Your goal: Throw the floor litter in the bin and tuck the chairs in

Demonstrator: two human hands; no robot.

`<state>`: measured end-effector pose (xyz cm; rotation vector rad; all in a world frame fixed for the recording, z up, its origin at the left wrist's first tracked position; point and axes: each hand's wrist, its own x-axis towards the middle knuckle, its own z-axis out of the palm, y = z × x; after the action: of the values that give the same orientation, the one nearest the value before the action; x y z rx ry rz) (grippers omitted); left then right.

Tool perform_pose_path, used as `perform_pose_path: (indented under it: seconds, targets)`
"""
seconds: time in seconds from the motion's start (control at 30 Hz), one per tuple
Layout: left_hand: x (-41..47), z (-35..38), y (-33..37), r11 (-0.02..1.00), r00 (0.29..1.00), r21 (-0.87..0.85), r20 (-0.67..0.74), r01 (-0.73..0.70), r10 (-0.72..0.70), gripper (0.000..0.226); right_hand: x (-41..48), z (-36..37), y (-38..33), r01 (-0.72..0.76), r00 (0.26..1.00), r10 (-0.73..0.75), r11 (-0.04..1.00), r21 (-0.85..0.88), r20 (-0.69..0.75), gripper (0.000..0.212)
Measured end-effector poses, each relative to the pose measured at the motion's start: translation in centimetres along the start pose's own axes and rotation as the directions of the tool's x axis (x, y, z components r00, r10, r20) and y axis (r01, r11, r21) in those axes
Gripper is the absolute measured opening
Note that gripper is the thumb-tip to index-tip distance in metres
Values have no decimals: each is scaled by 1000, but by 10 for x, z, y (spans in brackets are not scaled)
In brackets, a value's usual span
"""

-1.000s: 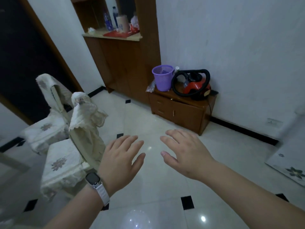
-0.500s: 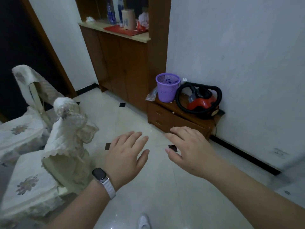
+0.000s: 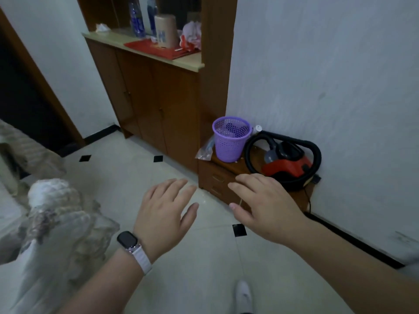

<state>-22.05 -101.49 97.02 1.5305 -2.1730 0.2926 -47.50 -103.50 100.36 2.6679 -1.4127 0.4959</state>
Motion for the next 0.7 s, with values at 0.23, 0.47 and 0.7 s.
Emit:
perform_pose_path:
  seconds: [0.23,0.47,0.7]
  targets:
    - [90,49,-40,994,994,78,76,71,-77,41,115,47,78,53,998,-49,992,114,-33,45]
    - [180,70,-72,940,959,253,104,231,-263,45,239,71,143,219,972,-230,958,183,44,45]
    - [208,79,-120,875,917,336,68,349,-392,44,335,103,153,291,938,-332,909,298,97,48]
